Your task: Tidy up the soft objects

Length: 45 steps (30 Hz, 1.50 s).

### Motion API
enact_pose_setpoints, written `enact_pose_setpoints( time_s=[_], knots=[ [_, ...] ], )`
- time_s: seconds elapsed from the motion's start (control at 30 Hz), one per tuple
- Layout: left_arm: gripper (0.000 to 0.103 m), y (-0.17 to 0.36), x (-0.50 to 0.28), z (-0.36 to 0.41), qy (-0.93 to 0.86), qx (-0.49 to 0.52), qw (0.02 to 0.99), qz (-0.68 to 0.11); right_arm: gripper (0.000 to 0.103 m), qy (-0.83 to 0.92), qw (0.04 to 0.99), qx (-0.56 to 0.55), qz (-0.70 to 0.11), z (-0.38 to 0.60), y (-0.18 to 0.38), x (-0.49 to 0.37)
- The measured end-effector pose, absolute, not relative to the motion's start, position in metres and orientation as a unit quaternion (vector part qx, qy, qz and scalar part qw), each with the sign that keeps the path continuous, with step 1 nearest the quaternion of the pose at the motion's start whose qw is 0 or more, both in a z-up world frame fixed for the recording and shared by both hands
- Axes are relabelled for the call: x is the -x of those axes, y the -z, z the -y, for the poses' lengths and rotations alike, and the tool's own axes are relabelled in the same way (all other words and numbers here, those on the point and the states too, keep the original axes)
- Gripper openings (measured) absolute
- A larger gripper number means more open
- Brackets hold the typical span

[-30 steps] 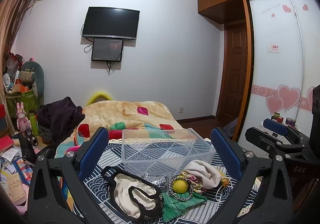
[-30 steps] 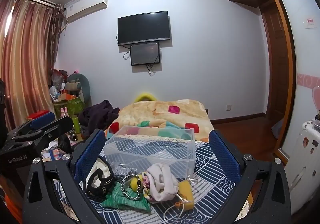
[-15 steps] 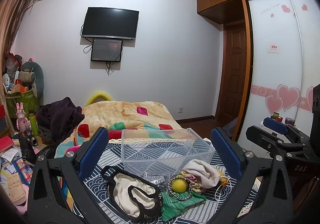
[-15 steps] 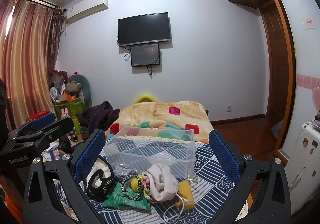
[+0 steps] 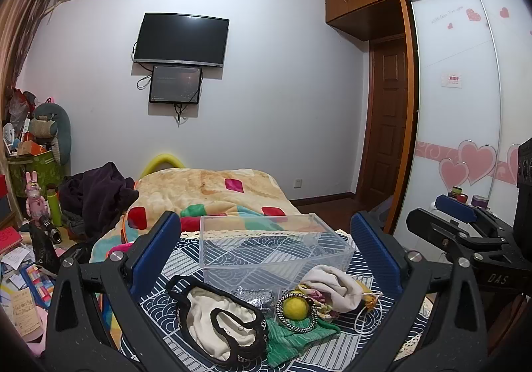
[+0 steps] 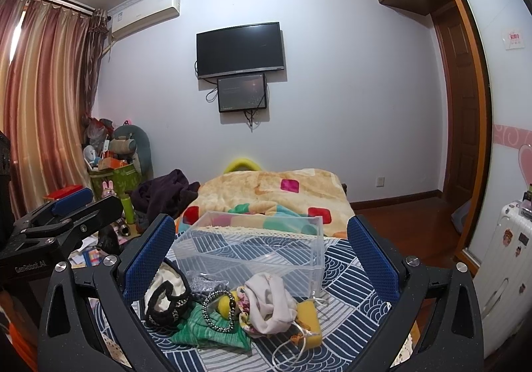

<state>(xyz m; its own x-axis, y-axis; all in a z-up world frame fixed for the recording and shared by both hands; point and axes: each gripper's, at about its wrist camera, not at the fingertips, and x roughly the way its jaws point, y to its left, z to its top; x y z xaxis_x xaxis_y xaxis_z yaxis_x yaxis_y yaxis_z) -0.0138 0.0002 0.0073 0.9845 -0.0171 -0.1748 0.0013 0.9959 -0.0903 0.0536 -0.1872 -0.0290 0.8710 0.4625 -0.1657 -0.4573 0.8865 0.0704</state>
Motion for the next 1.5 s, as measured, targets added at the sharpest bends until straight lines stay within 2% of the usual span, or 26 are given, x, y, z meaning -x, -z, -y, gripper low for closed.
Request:
enact_pose_setpoints(
  time_s=[1.17, 1.5],
  knots=[
    [0.103, -0.011, 0.016, 0.0, 0.013, 0.048, 0.995, -0.087, 0.103, -0.241, 0.967, -0.02, -0.081, 0.188, 0.028, -0.049],
    [0.103, 0.008, 0.002, -0.005, -0.016, 0.038, 0.993, -0.107, 0.103, -0.24, 0.964, -0.03, -0.107, 0.189, 0.039, -0.062]
  ],
)
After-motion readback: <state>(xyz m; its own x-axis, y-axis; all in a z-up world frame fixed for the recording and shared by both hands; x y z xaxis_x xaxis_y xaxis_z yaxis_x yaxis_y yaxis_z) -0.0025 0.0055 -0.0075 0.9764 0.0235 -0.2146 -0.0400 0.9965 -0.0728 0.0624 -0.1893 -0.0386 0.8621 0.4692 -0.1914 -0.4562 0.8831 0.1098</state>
